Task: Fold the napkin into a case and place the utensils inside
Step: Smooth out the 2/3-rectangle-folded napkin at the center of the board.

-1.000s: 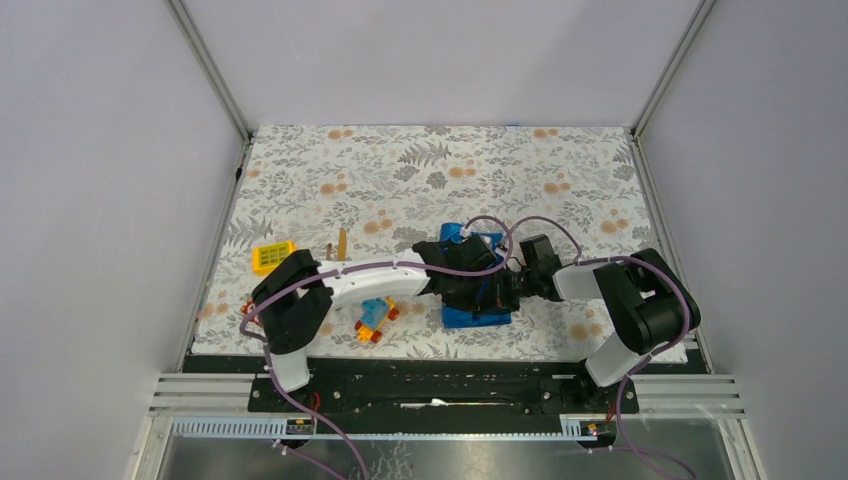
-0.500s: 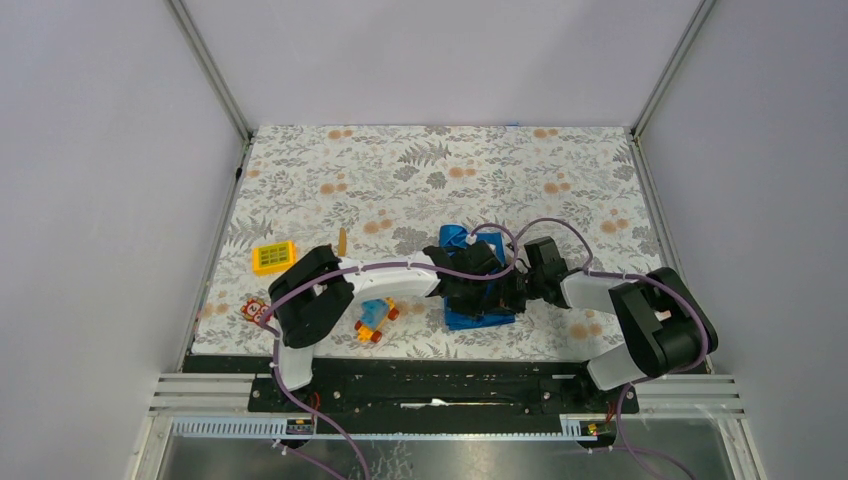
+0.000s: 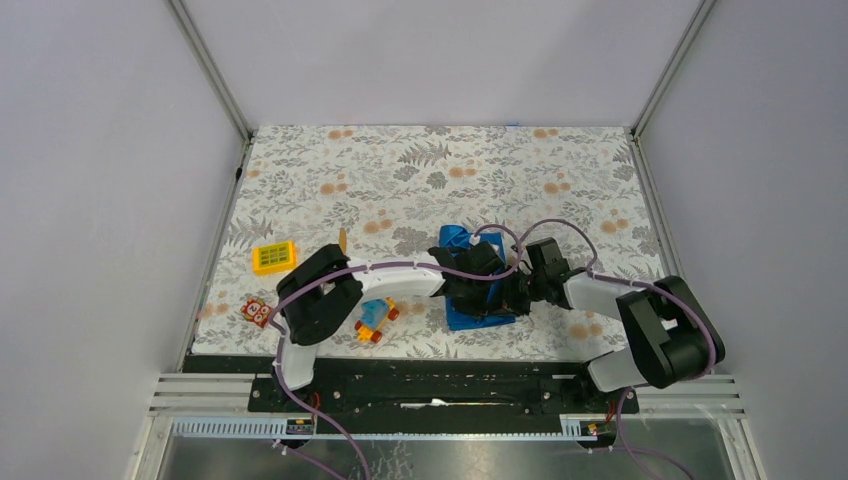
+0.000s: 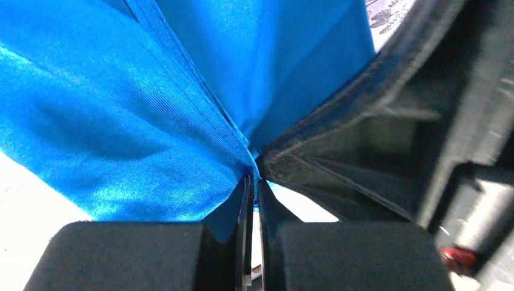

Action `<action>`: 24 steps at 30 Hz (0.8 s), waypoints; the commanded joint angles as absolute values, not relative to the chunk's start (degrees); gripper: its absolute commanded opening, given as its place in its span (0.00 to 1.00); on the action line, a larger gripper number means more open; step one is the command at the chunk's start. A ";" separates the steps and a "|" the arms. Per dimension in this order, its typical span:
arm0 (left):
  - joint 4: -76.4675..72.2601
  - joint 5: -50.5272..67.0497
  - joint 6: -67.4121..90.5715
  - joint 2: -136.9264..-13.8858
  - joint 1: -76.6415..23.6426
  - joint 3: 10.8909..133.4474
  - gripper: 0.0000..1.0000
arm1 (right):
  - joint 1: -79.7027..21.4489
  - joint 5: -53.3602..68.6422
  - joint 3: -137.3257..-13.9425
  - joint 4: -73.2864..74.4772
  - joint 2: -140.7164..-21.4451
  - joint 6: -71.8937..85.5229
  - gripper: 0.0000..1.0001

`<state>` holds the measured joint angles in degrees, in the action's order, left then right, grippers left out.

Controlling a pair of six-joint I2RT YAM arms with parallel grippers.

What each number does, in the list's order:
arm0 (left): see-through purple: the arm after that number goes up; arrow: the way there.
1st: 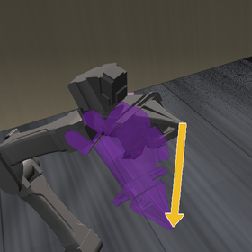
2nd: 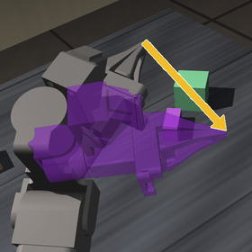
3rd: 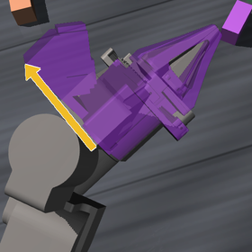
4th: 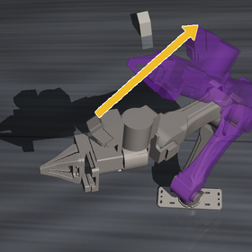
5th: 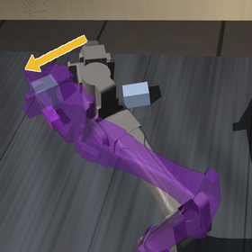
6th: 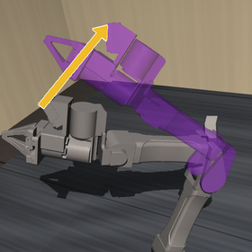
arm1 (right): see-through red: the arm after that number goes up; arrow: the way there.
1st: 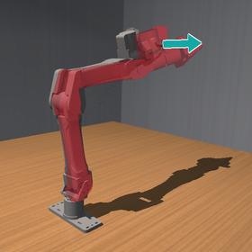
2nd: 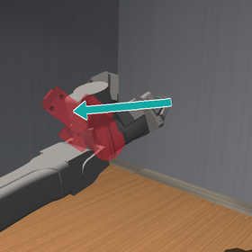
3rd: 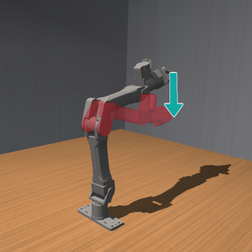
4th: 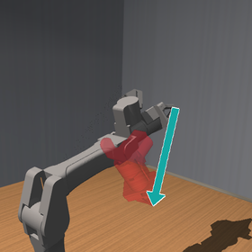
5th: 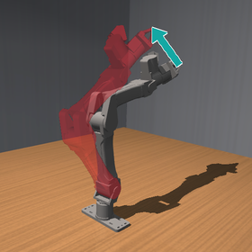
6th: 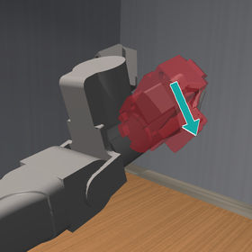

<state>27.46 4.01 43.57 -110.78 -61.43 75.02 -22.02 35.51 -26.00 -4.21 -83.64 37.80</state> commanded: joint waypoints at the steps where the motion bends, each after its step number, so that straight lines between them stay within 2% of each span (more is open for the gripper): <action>1: 25.67 4.62 43.59 -112.06 -61.44 77.89 0.09 | -22.17 31.54 -29.21 4.07 -79.28 35.50 0.16; 5: 25.43 4.39 43.51 -111.97 -61.44 77.52 0.10 | -21.99 29.54 -29.01 5.68 -79.53 33.93 0.17; 11: 24.79 5.01 43.20 -112.81 -61.44 78.31 0.13 | -22.05 32.07 -27.02 0.56 -83.99 34.67 0.15; 14: 25.11 5.05 42.58 -113.03 -61.37 79.10 0.25 | -22.06 32.37 -26.97 0.53 -84.82 34.22 0.15; 18: 25.99 5.01 41.31 -110.40 -60.83 79.59 0.47 | -22.04 30.58 -28.30 2.88 -82.99 32.99 0.15; 20: 25.85 5.59 40.60 -107.71 -60.05 79.41 0.53 | -22.06 28.93 -29.72 5.45 -81.57 31.83 0.15; 24: 22.49 11.96 40.06 -101.87 -56.17 77.27 0.56 | -22.05 27.04 -33.14 9.77 -79.11 29.20 0.18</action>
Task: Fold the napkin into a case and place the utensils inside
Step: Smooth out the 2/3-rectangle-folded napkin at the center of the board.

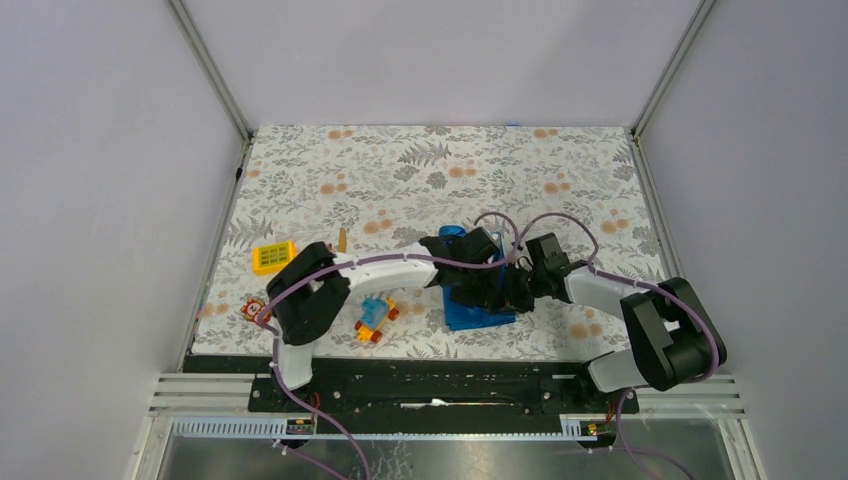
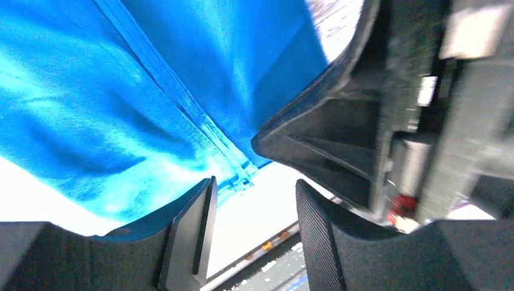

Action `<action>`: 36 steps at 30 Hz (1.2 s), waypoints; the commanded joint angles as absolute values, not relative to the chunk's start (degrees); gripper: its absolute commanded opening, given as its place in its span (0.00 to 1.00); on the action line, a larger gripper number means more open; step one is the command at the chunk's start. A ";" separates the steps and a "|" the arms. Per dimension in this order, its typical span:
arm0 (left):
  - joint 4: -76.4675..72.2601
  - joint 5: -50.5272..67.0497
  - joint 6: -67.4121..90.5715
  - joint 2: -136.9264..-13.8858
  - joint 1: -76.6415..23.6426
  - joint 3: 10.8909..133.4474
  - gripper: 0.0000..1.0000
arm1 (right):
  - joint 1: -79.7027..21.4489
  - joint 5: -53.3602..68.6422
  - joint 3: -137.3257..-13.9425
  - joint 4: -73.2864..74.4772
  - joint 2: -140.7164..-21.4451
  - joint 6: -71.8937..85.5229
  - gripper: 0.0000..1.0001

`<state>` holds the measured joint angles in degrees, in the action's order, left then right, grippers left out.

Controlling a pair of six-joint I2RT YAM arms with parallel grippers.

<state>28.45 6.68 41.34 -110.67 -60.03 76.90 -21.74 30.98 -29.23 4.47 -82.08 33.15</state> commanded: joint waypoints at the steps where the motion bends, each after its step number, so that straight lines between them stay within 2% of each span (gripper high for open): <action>1: 21.33 13.85 40.19 -100.08 -54.48 76.24 0.56 | -22.06 27.62 -33.79 9.99 -78.67 28.56 0.20; 5: 16.73 20.03 40.34 -95.06 -44.94 70.94 0.54 | -22.13 32.19 -35.77 8.13 -77.91 26.64 0.32; 9: 9.66 26.89 41.45 -95.82 -35.02 68.12 0.43 | -23.51 39.53 -38.67 4.43 -81.56 27.02 0.37; 12: 5.99 28.61 41.55 -99.49 -32.18 69.69 0.36 | -27.12 43.59 -40.64 1.94 -85.70 28.14 0.33; 16: 1.76 30.23 41.50 -106.33 -31.37 73.21 0.29 | -28.91 43.23 -39.74 -2.62 -88.73 30.45 0.25; 20: -1.71 33.50 42.42 -112.99 -31.59 76.25 0.23 | -28.87 39.68 -38.17 -2.63 -89.82 29.74 0.23; 25: 1.50 30.27 41.28 -115.97 -32.14 77.77 0.15 | -28.85 37.37 -36.53 -3.22 -90.36 30.60 0.21; 36: -2.74 29.74 43.47 -123.61 -32.57 81.55 0.16 | -28.92 32.90 -34.73 -2.12 -91.10 30.42 0.19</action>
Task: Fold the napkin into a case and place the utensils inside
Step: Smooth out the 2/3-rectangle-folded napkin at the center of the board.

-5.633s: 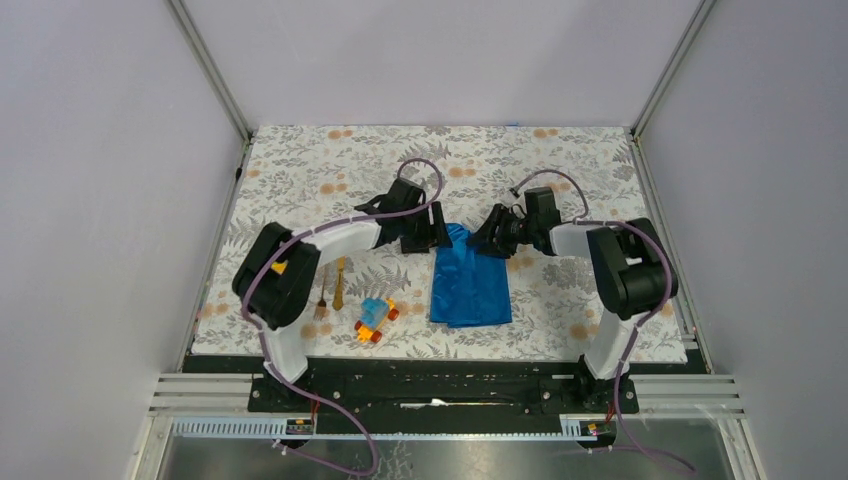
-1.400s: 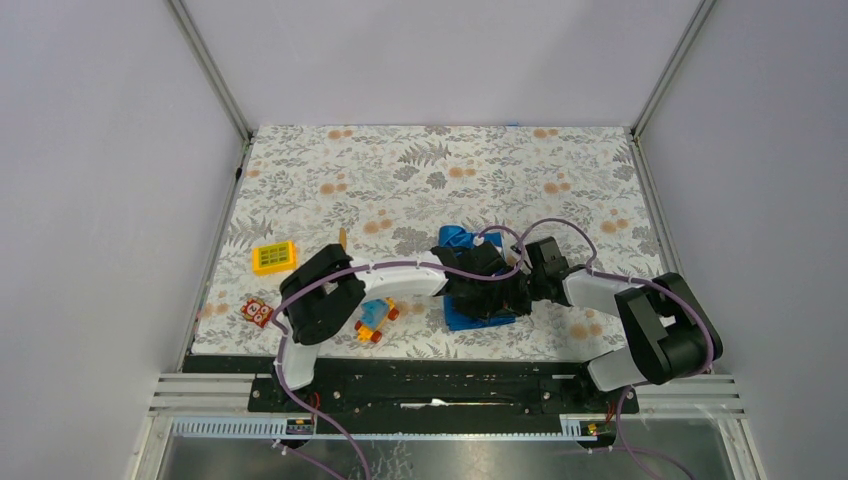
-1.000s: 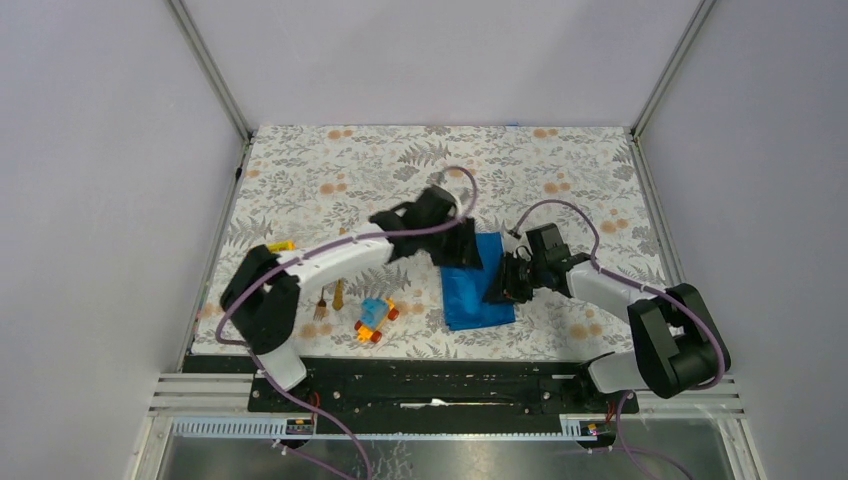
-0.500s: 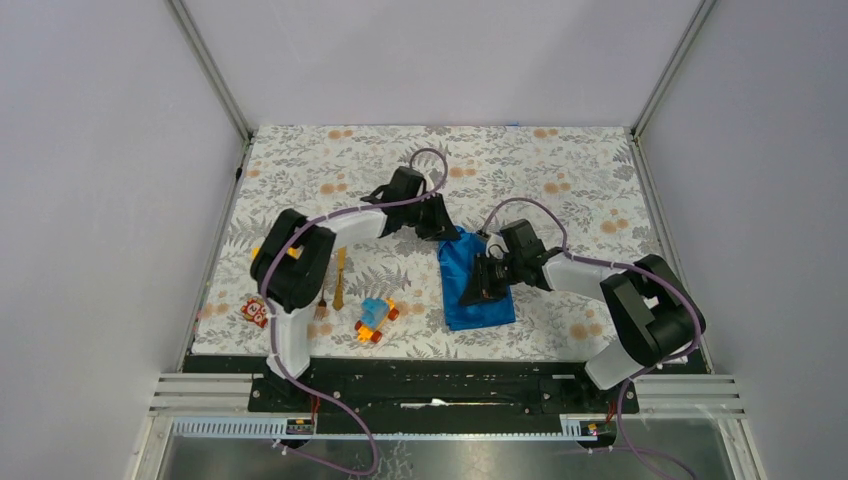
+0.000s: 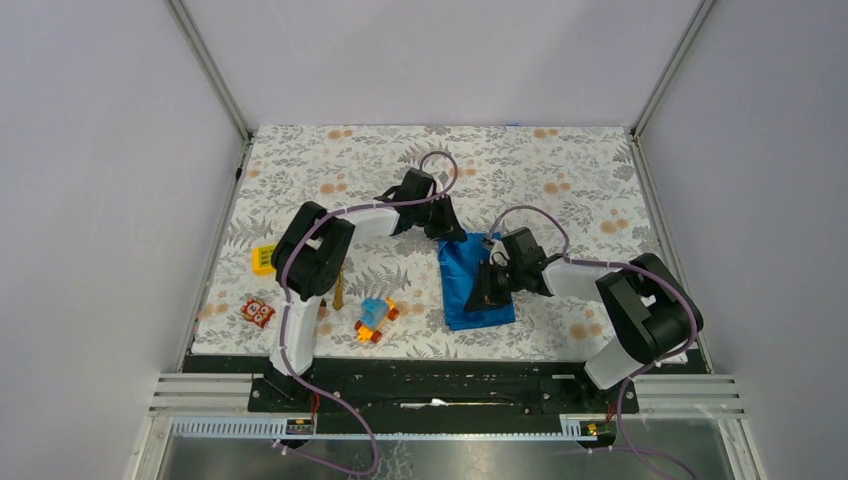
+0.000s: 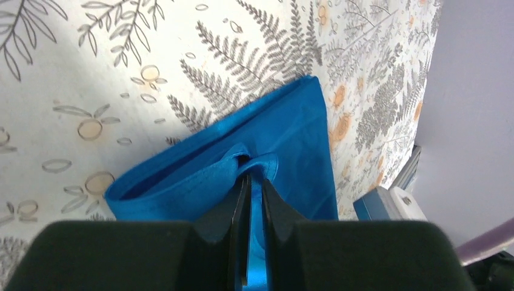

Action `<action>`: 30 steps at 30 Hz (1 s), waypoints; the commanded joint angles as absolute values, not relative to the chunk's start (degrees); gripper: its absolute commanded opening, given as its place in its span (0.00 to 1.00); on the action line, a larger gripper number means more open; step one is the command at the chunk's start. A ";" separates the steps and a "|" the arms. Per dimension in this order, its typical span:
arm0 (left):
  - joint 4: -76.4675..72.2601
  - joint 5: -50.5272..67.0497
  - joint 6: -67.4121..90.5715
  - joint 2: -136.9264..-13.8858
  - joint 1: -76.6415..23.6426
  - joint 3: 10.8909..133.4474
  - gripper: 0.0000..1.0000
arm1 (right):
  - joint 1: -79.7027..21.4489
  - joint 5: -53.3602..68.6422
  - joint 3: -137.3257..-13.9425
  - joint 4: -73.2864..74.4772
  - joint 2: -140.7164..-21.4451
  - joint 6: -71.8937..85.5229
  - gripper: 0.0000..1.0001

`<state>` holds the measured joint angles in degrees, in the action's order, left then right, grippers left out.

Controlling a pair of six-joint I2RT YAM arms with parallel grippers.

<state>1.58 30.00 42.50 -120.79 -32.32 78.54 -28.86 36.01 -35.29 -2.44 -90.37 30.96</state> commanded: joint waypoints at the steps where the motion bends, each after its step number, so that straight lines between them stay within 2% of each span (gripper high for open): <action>1: -3.36 29.63 43.89 -124.35 -32.60 81.84 0.16 | -28.92 31.93 -34.77 -1.34 -90.87 29.88 0.19; 14: -10.79 24.68 46.84 -129.89 -32.26 82.24 0.09 | -28.92 18.82 -32.79 9.95 -85.34 27.87 0.17; 18: -11.57 24.20 46.74 -130.74 -32.14 82.29 0.07 | -28.91 20.04 -31.71 11.28 -82.10 27.69 0.16; 22: -10.74 24.81 45.70 -129.52 -32.25 82.29 0.07 | -28.91 29.56 -32.33 9.09 -79.23 27.40 0.20; 24: -10.29 26.73 45.37 -128.03 -32.26 82.54 0.13 | -28.84 32.67 -33.44 8.85 -77.99 28.02 0.22; 25: -8.24 29.26 44.54 -125.34 -32.47 83.76 0.24 | -27.61 31.18 -35.32 10.99 -76.36 28.53 0.28; 30: -2.76 33.80 41.64 -119.85 -33.52 87.51 0.44 | -15.70 29.61 -34.49 12.86 -73.26 29.72 0.53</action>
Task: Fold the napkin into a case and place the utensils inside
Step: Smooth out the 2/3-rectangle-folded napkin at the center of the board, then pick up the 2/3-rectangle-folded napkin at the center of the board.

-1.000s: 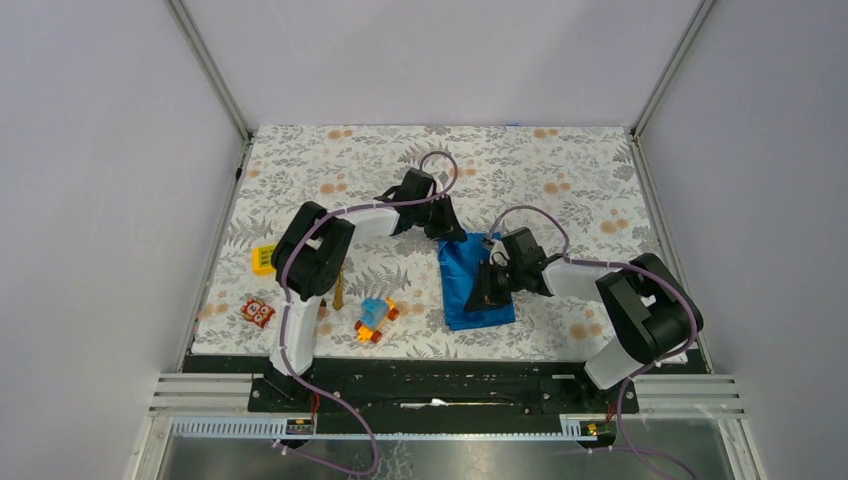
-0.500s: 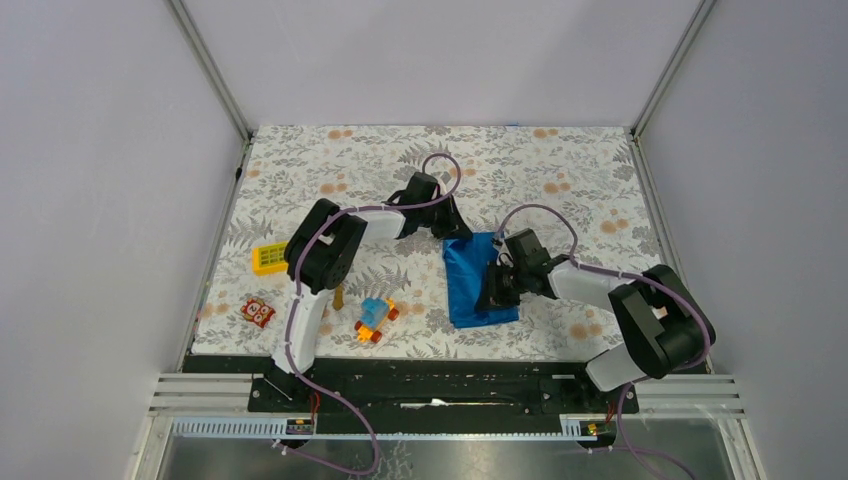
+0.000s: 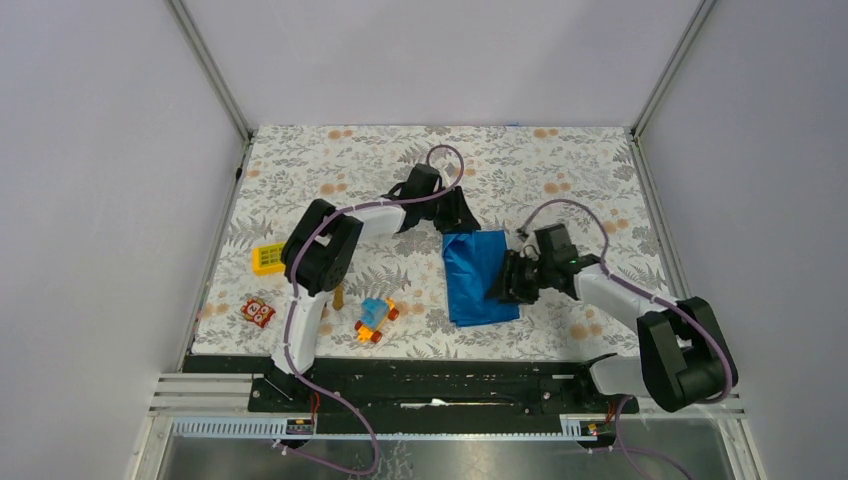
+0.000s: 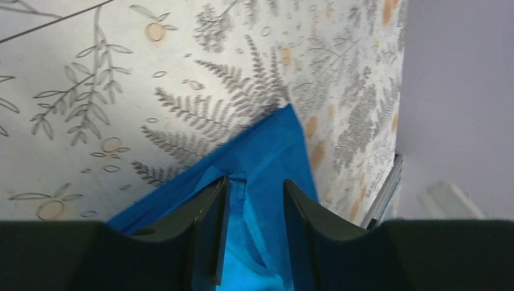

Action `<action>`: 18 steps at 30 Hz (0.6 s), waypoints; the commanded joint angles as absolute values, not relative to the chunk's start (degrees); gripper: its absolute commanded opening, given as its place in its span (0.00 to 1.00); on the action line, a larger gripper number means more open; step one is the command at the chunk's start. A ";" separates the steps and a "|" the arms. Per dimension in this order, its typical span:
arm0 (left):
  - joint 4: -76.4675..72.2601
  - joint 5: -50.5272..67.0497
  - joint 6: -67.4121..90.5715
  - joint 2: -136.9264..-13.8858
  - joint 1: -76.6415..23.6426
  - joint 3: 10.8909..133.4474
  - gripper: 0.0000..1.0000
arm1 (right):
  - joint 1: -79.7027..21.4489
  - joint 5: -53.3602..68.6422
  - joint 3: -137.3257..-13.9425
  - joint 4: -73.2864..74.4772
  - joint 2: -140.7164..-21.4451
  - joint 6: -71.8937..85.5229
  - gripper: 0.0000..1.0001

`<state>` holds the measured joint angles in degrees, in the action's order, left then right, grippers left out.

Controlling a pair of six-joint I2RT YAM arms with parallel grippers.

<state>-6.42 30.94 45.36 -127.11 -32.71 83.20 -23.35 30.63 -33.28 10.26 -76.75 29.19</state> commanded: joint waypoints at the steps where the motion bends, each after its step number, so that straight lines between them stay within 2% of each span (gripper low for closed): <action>1: -1.96 34.13 41.31 -118.67 -33.74 88.01 0.47 | -14.29 28.11 -34.43 13.07 -72.88 29.80 0.59; 4: -0.91 35.62 41.63 -115.35 -34.45 87.37 0.56 | -10.53 27.03 -33.76 13.15 -73.15 30.74 0.69; 9: 3.20 35.41 40.39 -109.34 -36.60 82.60 0.60 | -8.97 28.77 -31.60 10.80 -77.26 30.48 0.70; 13: 8.01 30.23 36.38 -104.52 -41.12 77.77 0.62 | -9.08 29.38 -28.28 8.08 -76.83 31.14 0.58; 16: 10.92 23.01 34.68 -101.27 -46.21 73.12 0.64 | -11.05 32.62 -26.84 4.52 -77.33 33.15 0.42; 18: 12.51 16.05 34.49 -99.05 -49.99 70.67 0.65 | -14.52 34.79 -27.33 1.67 -78.16 34.98 0.38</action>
